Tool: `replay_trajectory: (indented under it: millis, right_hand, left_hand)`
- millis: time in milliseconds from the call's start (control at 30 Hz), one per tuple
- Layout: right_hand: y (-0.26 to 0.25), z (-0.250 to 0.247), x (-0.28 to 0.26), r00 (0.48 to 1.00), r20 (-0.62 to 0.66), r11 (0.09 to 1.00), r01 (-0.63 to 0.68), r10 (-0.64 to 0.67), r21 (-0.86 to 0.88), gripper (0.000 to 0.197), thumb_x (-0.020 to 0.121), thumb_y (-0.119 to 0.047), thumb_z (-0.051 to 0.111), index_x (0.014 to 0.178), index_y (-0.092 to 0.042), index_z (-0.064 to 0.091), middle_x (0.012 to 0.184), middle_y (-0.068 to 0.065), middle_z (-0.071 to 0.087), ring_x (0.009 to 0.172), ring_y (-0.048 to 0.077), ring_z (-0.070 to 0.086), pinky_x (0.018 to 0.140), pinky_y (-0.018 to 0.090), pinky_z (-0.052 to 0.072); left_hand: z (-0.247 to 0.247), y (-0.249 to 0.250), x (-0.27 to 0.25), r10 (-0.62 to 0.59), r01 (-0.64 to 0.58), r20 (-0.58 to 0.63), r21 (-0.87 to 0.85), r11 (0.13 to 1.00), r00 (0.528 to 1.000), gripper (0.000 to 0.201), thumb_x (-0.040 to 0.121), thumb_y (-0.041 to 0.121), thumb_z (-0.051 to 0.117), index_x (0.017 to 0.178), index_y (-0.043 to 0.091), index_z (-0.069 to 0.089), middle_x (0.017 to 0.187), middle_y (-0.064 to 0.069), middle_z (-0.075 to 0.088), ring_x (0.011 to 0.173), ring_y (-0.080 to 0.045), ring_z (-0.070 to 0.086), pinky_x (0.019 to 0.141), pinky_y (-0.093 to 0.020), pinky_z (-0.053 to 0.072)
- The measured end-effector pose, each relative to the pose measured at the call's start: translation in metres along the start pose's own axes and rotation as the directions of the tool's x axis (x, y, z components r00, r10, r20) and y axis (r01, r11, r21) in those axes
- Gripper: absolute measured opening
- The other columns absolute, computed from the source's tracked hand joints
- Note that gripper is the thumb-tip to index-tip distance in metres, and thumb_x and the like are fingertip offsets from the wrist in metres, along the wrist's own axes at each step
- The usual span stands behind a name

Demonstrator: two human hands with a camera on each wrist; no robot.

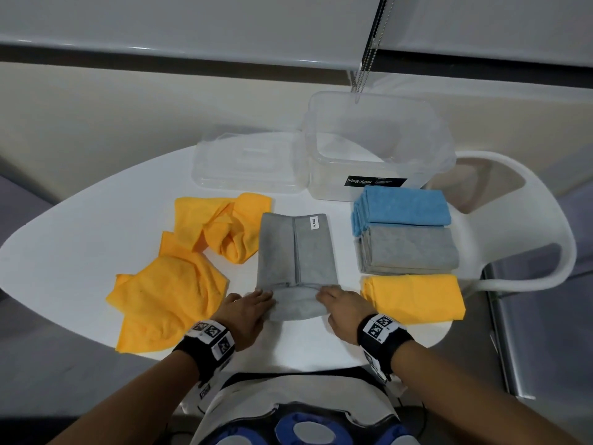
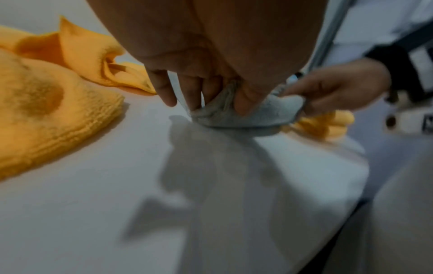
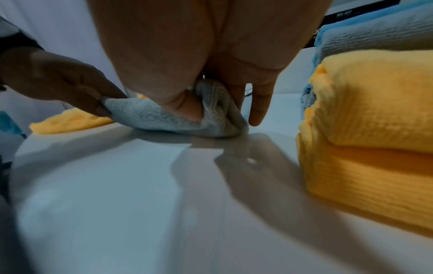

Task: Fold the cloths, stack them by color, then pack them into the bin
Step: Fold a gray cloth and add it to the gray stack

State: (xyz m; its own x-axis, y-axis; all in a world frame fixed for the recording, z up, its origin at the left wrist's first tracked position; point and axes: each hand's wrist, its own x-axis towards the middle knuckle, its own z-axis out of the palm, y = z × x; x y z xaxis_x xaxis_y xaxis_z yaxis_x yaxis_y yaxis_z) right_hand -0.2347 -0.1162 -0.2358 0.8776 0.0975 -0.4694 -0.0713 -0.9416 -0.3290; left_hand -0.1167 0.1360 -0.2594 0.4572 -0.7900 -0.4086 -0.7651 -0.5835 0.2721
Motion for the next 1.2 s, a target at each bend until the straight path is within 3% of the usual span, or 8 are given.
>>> replay_trajectory:
  millis: [167,233,333,667,800,900,1033,1200]
  right_hand:
    - [0.002,-0.004,-0.023,0.997,0.074,0.985,-0.045,0.033,0.169,0.047,0.096,-0.023,0.040,0.143,-0.024,0.038,0.132,0.008,0.057,0.112,0.025,0.058,0.094,0.034,0.048]
    - [0.006,-0.009,-0.021,0.993,0.095,0.955,-0.090,0.066,0.284,0.039,0.097,-0.024,0.041,0.136,-0.025,0.043,0.117,0.008,0.064,0.098,0.023,0.061,0.085,0.033,0.051]
    - [0.015,-0.019,-0.004,0.988,0.024,0.895,-0.149,0.153,0.421,0.027,0.096,-0.022,0.045,0.123,-0.024,0.048,0.100,0.006,0.067,0.085,0.022,0.064,0.075,0.031,0.052]
    - [0.026,-0.022,0.050,0.907,-0.127,0.827,-0.300,0.401,0.475,0.039,0.100,-0.037,0.043,0.131,-0.015,0.046,0.120,0.010,0.061,0.111,0.028,0.058,0.091,0.033,0.047]
    - [0.011,-0.021,0.040,0.918,-0.376,0.986,-0.073,0.126,0.150,0.056,0.094,-0.038,0.047,0.145,-0.018,0.032,0.146,0.009,0.033,0.133,0.029,0.036,0.108,0.044,0.038]
    - [0.005,-0.007,0.037,0.978,-0.158,0.988,0.120,-0.134,-0.097,0.070,0.096,-0.043,0.040,0.154,-0.024,0.006,0.164,0.002,-0.004,0.150,0.026,0.000,0.118,0.044,0.012]
    - [0.005,0.015,0.037,0.992,0.105,0.985,0.080,-0.064,-0.154,0.077,0.100,-0.045,0.034,0.152,-0.027,-0.019,0.156,-0.004,-0.032,0.145,0.021,-0.027,0.120,0.046,-0.005]
    - [0.006,0.020,0.036,0.994,0.091,0.978,0.069,-0.052,-0.197,0.079,0.100,-0.031,0.040,0.151,-0.027,-0.020,0.155,-0.004,-0.035,0.140,0.019,-0.033,0.118,0.044,-0.011]
  left_hand:
    - [-0.007,-0.009,-0.015,-0.127,0.155,0.092,-0.447,0.881,0.988,0.024,0.095,0.044,0.044,0.114,0.058,0.045,0.101,0.011,0.067,0.095,-0.014,0.063,0.078,-0.021,0.047]
    - [-0.011,-0.009,-0.010,-0.189,0.226,0.125,-0.496,0.838,0.974,0.004,0.097,0.040,0.047,0.097,0.043,0.049,0.086,0.009,0.062,0.085,-0.017,0.060,0.066,-0.022,0.041]
    - [-0.016,-0.012,0.005,-0.303,0.315,0.113,-0.538,0.782,0.946,0.022,0.099,0.042,0.043,0.096,0.024,0.054,0.089,0.000,0.066,0.085,-0.023,0.061,0.069,-0.031,0.045]
    - [-0.022,-0.016,0.042,-0.570,0.511,0.083,-0.563,0.650,0.817,0.036,0.098,0.049,0.041,0.108,0.018,0.057,0.093,-0.003,0.064,0.077,-0.020,0.056,0.068,-0.026,0.042]
    - [-0.023,-0.016,0.047,-0.586,0.526,0.085,-0.557,0.643,0.806,0.038,0.097,0.052,0.039,0.108,0.019,0.055,0.082,-0.002,0.066,0.069,-0.017,0.058,0.067,-0.028,0.047]
    - [-0.027,-0.012,0.047,-0.570,0.494,0.037,-0.548,0.675,0.821,0.038,0.097,0.050,0.039,0.118,0.020,0.049,0.109,-0.008,0.063,0.089,-0.025,0.061,0.078,-0.036,0.051]
    - [-0.029,0.008,0.040,-0.279,0.230,-0.257,-0.204,0.952,0.925,0.057,0.095,0.049,0.038,0.146,0.026,0.025,0.152,-0.007,0.028,0.136,-0.031,0.033,0.105,-0.049,0.036]
    - [0.004,0.014,0.031,-0.063,0.062,0.011,0.070,0.996,0.998,0.083,0.094,0.057,0.033,0.151,0.022,-0.017,0.159,0.001,-0.021,0.147,-0.020,-0.016,0.117,-0.052,0.010]
